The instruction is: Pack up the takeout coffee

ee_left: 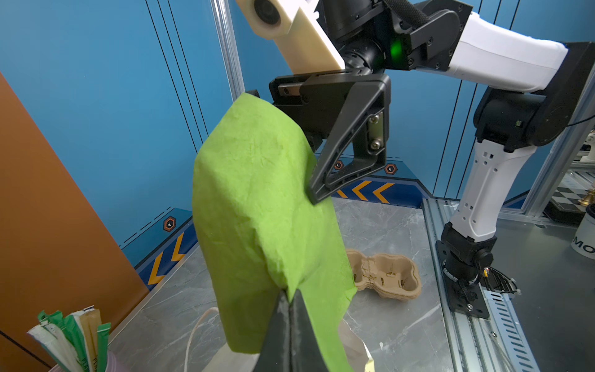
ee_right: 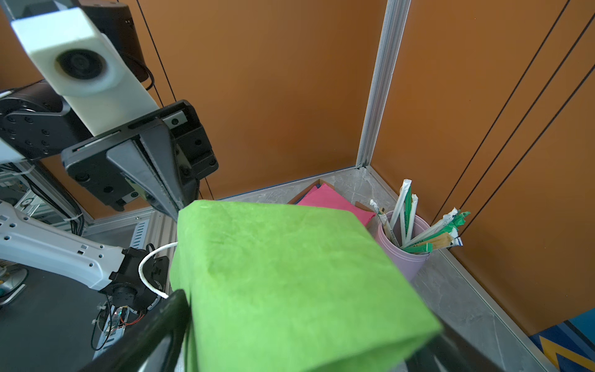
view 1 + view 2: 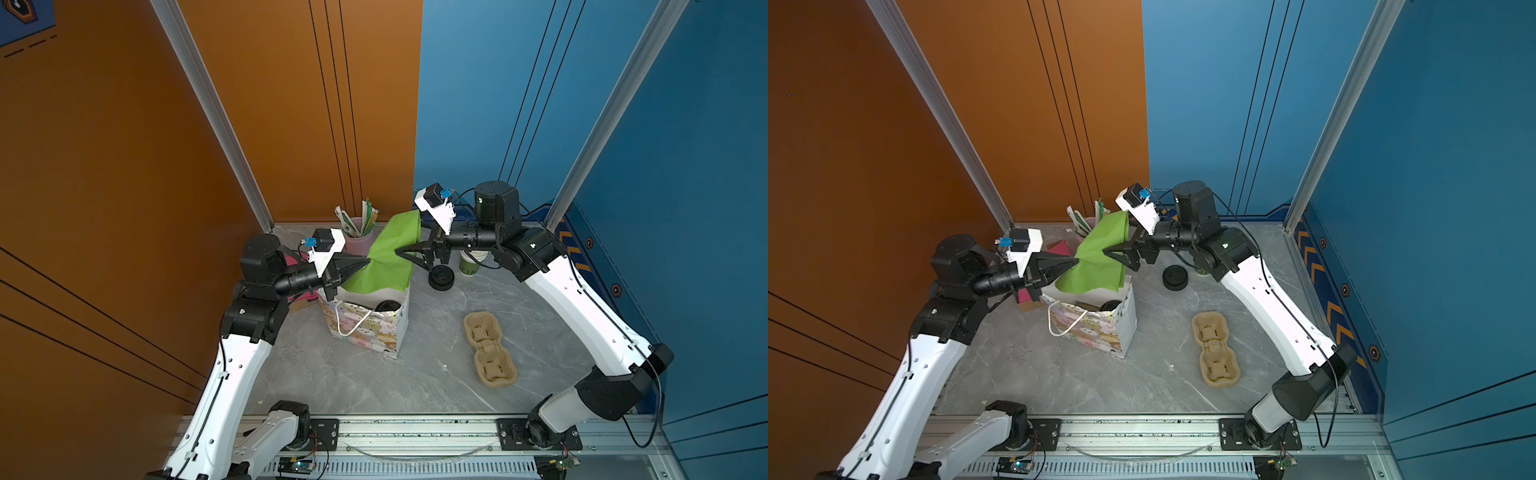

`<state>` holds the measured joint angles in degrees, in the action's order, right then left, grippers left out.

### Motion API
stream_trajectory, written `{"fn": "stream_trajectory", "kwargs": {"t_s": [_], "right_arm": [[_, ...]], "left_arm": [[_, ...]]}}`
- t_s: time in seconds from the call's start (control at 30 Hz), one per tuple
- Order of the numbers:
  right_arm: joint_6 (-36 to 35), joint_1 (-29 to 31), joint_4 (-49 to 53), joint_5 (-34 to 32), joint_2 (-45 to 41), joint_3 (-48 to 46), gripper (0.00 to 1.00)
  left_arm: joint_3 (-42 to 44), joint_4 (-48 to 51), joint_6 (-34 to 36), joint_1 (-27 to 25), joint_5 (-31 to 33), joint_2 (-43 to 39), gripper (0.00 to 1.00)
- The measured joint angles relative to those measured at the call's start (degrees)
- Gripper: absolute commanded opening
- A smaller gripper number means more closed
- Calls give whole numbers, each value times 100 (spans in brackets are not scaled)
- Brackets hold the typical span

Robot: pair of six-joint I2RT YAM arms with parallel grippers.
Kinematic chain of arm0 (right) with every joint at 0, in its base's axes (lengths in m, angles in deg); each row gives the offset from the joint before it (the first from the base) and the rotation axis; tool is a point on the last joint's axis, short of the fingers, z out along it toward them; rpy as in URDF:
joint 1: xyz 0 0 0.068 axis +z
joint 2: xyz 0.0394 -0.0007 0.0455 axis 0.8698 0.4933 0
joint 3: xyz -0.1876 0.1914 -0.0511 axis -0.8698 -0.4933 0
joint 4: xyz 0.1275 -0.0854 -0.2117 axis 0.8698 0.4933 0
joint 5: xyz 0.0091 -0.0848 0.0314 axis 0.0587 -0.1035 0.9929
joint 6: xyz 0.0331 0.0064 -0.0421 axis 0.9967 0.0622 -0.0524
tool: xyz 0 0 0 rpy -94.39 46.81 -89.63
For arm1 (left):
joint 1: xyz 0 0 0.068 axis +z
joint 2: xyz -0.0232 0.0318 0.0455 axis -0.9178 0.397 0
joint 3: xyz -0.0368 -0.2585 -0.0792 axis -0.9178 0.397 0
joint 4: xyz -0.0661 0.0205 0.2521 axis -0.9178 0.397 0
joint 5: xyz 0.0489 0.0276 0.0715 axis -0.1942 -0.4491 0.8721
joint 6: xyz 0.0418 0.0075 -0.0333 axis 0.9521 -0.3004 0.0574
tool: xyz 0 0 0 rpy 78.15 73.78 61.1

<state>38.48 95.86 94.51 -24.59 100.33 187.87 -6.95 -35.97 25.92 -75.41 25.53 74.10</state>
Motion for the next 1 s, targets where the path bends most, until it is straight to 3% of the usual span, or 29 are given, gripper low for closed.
{"fn": "stream_trajectory", "kwargs": {"t_s": [0.3, 0.43, 0.83, 0.9, 0.97, 1.0], "right_arm": [[-114, 264, 22, 85, 103, 48, 87], [-125, 313, 46, 105, 216, 70, 70], [-72, 413, 59, 256, 308, 70, 6], [-76, 487, 57, 247, 310, 70, 0], [-42, 586, 63, 188, 310, 70, 0], [-42, 640, 61, 127, 310, 70, 0]], "left_arm": [[-2, 26, 92, -190, 26, 79, 0], [-2, 42, 146, -273, 76, 125, 0], [-2, 42, 282, -363, 546, 133, 0], [0, 42, 306, -367, 682, 129, 13], [33, 39, 352, -367, 857, 90, 21], [83, 39, 389, -367, 973, 44, 31]]}}
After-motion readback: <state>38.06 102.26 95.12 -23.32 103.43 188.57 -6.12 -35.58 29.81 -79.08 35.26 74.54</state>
